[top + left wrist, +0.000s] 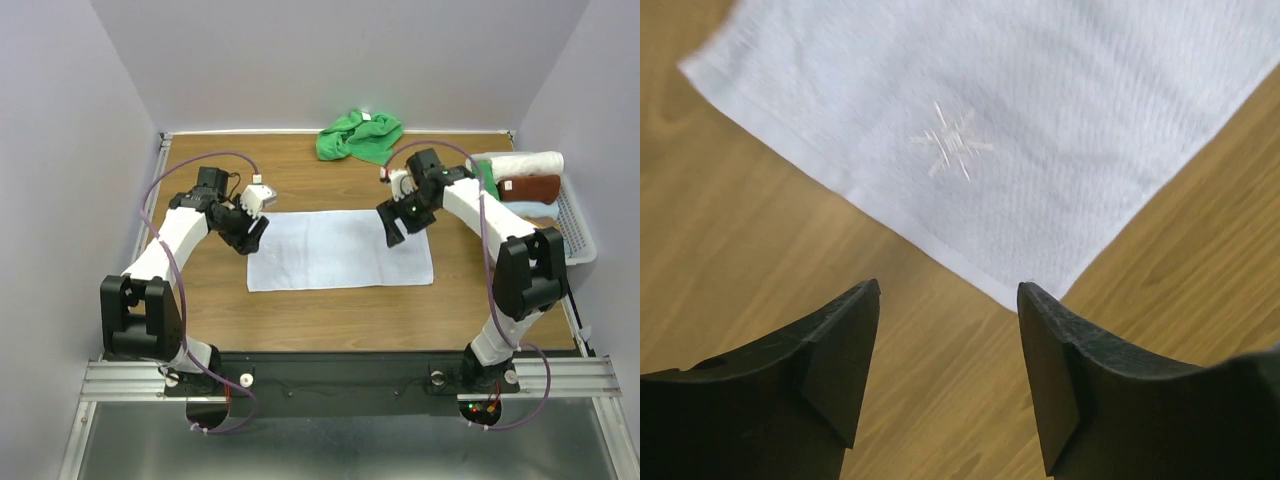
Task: Roll the towels
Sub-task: Flatten the towel, then fold the towel
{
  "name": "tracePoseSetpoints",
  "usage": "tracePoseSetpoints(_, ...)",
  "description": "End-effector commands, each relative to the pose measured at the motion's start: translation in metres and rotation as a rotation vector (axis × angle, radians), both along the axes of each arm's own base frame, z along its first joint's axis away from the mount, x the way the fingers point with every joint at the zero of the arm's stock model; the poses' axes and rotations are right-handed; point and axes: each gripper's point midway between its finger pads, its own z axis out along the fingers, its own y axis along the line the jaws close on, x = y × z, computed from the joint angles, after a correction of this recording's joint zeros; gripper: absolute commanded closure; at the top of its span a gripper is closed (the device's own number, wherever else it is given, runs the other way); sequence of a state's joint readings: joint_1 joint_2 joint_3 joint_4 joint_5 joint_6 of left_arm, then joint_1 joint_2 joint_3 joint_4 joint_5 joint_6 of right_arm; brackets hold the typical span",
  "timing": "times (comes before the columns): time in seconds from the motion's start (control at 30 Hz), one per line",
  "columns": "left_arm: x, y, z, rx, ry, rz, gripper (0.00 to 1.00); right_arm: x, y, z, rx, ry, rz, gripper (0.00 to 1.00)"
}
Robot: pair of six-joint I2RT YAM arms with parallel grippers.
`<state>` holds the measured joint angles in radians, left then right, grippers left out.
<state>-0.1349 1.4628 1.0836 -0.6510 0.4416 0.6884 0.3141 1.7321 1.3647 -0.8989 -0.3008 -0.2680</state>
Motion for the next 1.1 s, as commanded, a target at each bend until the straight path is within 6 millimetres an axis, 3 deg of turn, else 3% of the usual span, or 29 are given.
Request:
tracePoseSetpoints(0.0,0.041,-0.012,0.055,-0.089,-0.179,0.033,0.29,0.044,-0.004,0.052,0.073,-0.151,-0.057,0.15)
tracePoseSetpoints(0.13,0.086,-0.006,0.06,-0.092,-0.229,0.124,0.3,0.116,-0.044,0.064,0.023,-0.246,-0.17,0.25)
tracePoseSetpoints(0.17,0.093,-0.004,0.059,-0.094,-0.225,0.14,0.31,0.126,-0.05,0.063,0.018,-0.25,-0.181,0.3)
tracePoseSetpoints(0.2,0.105,-0.002,0.055,-0.094,-0.211,0.153,0.34,0.136,-0.059,0.045,-0.001,-0.222,-0.196,0.32)
tracePoseSetpoints(0.27,0.114,0.0,0.049,-0.096,-0.193,0.169,0.36,0.155,-0.064,0.044,-0.018,-0.249,-0.188,0.38)
tracePoseSetpoints(0.3,0.121,0.001,0.05,-0.096,-0.198,0.175,0.37,0.16,-0.066,0.03,-0.034,-0.229,-0.187,0.4)
tracePoseSetpoints(0.33,0.126,0.003,0.041,-0.092,-0.178,0.186,0.37,0.166,-0.067,0.029,-0.04,-0.237,-0.182,0.42)
tracePoseSetpoints(0.67,0.14,0.009,0.005,-0.077,-0.107,0.215,0.38,0.176,-0.07,-0.023,-0.082,-0.16,-0.16,0.45)
tracePoseSetpoints(0.93,0.148,0.012,-0.013,-0.058,-0.08,0.229,0.39,0.181,-0.069,-0.039,-0.079,-0.134,-0.169,0.59)
tracePoseSetpoints(1.07,0.15,0.012,-0.019,-0.062,-0.063,0.218,0.37,0.177,-0.069,-0.046,-0.079,-0.113,-0.17,0.6)
